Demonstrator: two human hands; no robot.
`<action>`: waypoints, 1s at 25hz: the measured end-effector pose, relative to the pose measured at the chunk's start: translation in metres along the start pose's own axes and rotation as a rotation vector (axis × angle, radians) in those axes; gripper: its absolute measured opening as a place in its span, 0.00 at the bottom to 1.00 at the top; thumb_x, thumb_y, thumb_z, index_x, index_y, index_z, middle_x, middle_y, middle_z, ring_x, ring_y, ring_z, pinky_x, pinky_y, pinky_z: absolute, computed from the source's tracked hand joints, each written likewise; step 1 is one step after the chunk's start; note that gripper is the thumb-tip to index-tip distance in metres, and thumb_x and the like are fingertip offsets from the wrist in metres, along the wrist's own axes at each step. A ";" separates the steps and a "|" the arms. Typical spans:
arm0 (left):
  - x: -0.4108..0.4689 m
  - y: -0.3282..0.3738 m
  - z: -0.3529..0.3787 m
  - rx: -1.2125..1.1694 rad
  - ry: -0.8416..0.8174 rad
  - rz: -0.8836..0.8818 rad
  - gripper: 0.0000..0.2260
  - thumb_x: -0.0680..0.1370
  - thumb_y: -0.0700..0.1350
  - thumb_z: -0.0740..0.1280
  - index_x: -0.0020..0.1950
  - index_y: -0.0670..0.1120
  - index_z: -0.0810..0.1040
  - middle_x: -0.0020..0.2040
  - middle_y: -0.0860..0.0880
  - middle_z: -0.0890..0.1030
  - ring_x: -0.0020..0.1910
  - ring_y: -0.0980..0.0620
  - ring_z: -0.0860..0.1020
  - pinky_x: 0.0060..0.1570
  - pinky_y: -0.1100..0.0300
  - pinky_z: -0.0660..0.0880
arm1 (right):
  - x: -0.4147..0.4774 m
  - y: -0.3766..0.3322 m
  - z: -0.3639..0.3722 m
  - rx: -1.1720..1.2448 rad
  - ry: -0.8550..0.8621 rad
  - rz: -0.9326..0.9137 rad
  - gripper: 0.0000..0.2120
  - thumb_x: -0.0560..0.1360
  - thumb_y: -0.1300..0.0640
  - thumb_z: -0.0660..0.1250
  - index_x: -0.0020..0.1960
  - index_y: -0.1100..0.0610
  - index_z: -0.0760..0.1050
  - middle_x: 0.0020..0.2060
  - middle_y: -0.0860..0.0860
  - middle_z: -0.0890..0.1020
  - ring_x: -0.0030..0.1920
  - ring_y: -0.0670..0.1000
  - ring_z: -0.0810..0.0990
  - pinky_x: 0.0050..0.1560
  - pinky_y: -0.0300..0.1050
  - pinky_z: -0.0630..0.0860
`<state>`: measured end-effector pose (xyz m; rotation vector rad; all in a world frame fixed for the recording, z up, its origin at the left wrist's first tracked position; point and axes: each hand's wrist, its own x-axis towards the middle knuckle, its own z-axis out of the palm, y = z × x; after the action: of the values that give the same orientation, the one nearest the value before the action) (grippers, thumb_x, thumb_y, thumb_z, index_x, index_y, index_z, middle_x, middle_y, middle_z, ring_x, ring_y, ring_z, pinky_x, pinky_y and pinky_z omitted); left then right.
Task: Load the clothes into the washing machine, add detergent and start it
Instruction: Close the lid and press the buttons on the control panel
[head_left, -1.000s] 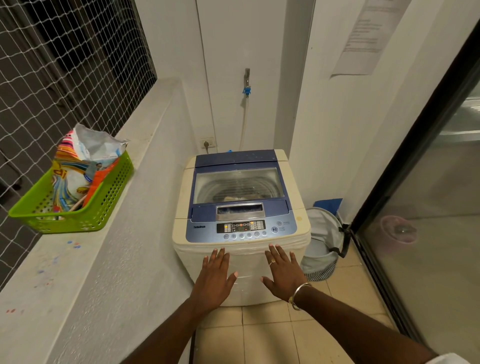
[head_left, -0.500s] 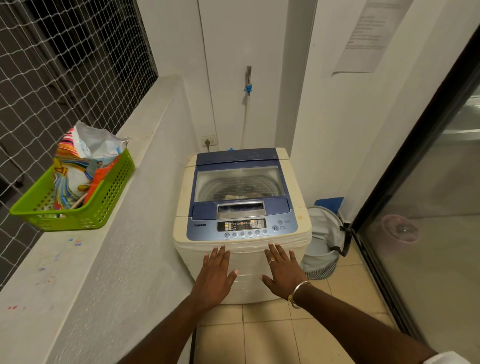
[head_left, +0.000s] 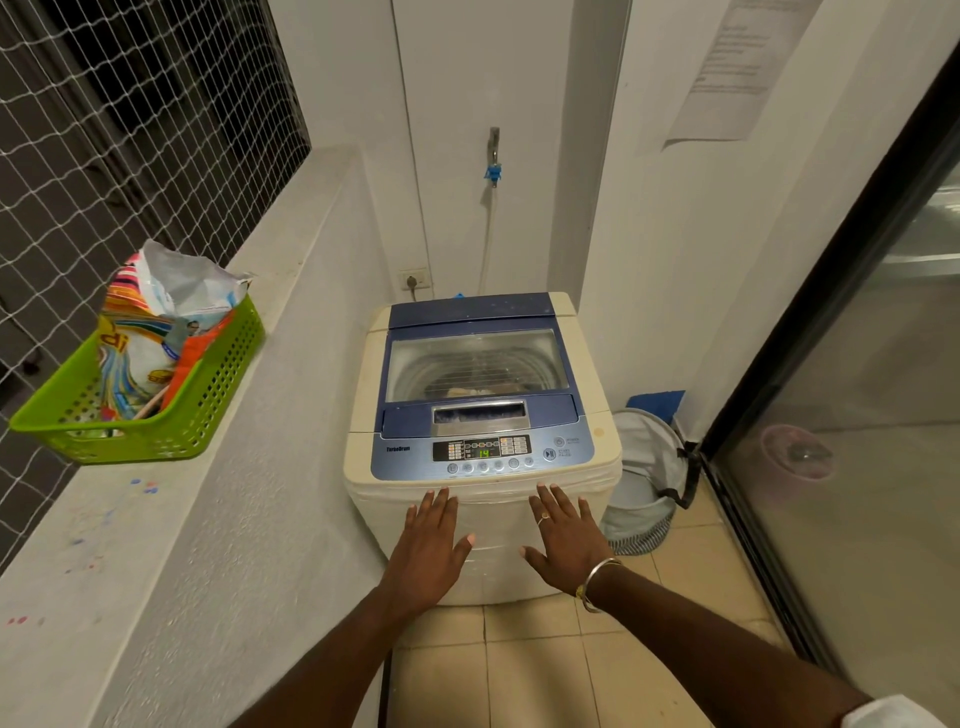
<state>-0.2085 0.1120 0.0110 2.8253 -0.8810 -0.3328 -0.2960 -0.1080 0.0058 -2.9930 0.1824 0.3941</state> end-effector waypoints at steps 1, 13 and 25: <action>0.001 -0.001 0.000 -0.003 0.000 -0.003 0.30 0.83 0.61 0.50 0.81 0.47 0.49 0.82 0.47 0.48 0.80 0.47 0.45 0.74 0.53 0.39 | 0.001 0.000 0.001 0.002 0.001 0.002 0.38 0.79 0.36 0.52 0.81 0.56 0.46 0.80 0.55 0.45 0.80 0.56 0.42 0.77 0.62 0.45; 0.009 -0.005 0.002 -0.013 0.015 0.029 0.30 0.83 0.60 0.51 0.81 0.47 0.49 0.82 0.47 0.48 0.80 0.47 0.46 0.73 0.54 0.37 | 0.008 0.001 0.004 0.014 -0.005 0.024 0.39 0.79 0.36 0.52 0.81 0.56 0.46 0.80 0.55 0.45 0.80 0.56 0.42 0.77 0.63 0.45; 0.016 -0.014 -0.002 0.027 0.018 0.037 0.31 0.83 0.61 0.50 0.81 0.47 0.50 0.82 0.47 0.49 0.80 0.47 0.47 0.74 0.53 0.39 | 0.019 -0.002 0.004 0.015 -0.007 0.013 0.39 0.79 0.36 0.52 0.81 0.57 0.46 0.80 0.55 0.46 0.80 0.56 0.42 0.77 0.63 0.46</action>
<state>-0.1871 0.1144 0.0072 2.8277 -0.9400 -0.2926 -0.2790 -0.1076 -0.0028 -2.9767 0.2040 0.4024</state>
